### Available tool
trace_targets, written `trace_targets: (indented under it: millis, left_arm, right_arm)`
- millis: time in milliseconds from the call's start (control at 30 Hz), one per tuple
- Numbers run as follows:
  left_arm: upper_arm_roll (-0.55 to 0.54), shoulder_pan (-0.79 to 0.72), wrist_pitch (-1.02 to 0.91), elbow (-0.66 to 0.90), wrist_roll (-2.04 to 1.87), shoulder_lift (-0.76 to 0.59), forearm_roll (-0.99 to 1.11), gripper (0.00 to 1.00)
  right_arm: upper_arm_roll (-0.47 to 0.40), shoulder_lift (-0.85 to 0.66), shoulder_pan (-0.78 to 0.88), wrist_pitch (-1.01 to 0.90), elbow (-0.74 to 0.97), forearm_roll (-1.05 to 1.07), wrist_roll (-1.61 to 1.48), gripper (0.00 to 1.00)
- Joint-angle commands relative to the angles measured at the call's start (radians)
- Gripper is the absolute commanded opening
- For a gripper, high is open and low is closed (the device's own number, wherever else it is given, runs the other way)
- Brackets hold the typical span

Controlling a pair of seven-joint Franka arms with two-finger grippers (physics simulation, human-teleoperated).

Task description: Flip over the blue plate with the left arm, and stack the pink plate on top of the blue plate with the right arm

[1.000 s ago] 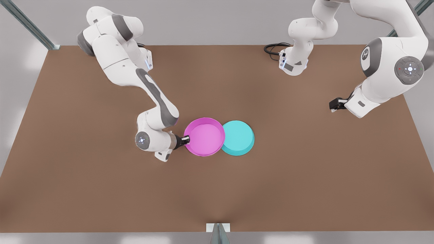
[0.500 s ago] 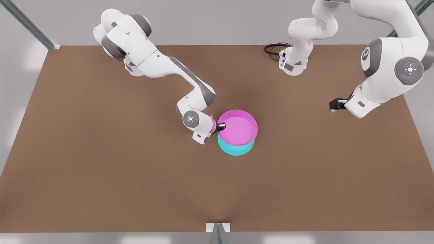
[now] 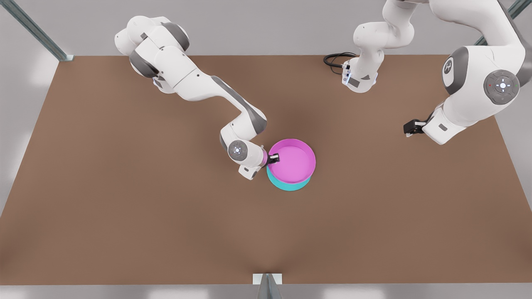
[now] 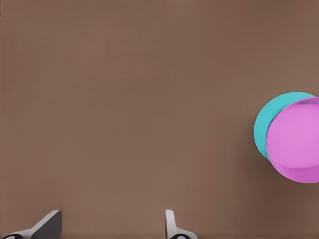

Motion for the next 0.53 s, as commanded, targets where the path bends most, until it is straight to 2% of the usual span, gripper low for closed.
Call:
trace_targets:
  millis: [0,33,100,133,167,200,267,300,333,400,500]
  left_arm:
    - [0.000,0.000,0.000,0.000,0.000,0.000,0.000,1.00]
    - [0.000,0.000,0.000,0.000,0.000,0.000,0.000,1.00]
    - [0.000,0.000,-0.002,0.000,0.000,-0.002,0.000,1.00]
    - [0.000,0.000,0.000,0.000,0.000,-0.002,0.000,1.00]
    - [0.000,0.000,-0.002,0.000,0.000,-0.002,0.000,1.00]
    - [0.000,0.000,0.000,0.000,0.000,-0.002,0.000,1.00]
    - [0.000,0.000,-0.002,0.000,0.000,-0.002,0.000,1.00]
    - [0.000,0.000,0.000,0.000,0.000,-0.002,0.000,1.00]
    - [0.000,0.000,0.000,0.000,0.000,-0.002,0.000,1.00]
    - [0.000,0.000,0.000,0.000,0.000,-0.002,0.000,1.00]
    - [0.000,0.000,0.000,0.000,0.000,-0.002,0.000,1.00]
  right_arm:
    - [0.000,-0.001,0.000,0.000,0.000,0.002,-0.002,1.00]
    - [0.000,-0.010,-0.003,0.000,0.000,-0.002,-0.008,1.00]
    - [0.005,-0.113,0.000,-0.045,0.017,-0.250,-0.004,1.00]
    - [-0.003,-0.191,-0.014,-0.271,0.130,-0.291,-0.010,1.00]
    - [0.000,-0.198,-0.092,-0.486,0.261,-0.288,-0.013,1.00]
    - [-0.017,-0.237,-0.172,-0.569,0.324,-0.283,-0.008,1.00]
    - [-0.193,-0.328,-0.241,-0.584,0.238,-0.286,-0.125,1.00]
    - [-0.196,-0.348,-0.371,-0.639,0.244,-0.285,-0.175,1.00]
    - [-0.198,-0.450,-0.429,-0.670,0.161,-0.286,-0.269,1.00]
    - [-0.198,-0.627,-0.499,-0.702,-0.020,-0.285,-0.263,1.00]
    - [-0.193,-0.626,-0.492,-0.718,0.017,-0.302,-0.272,1.00]
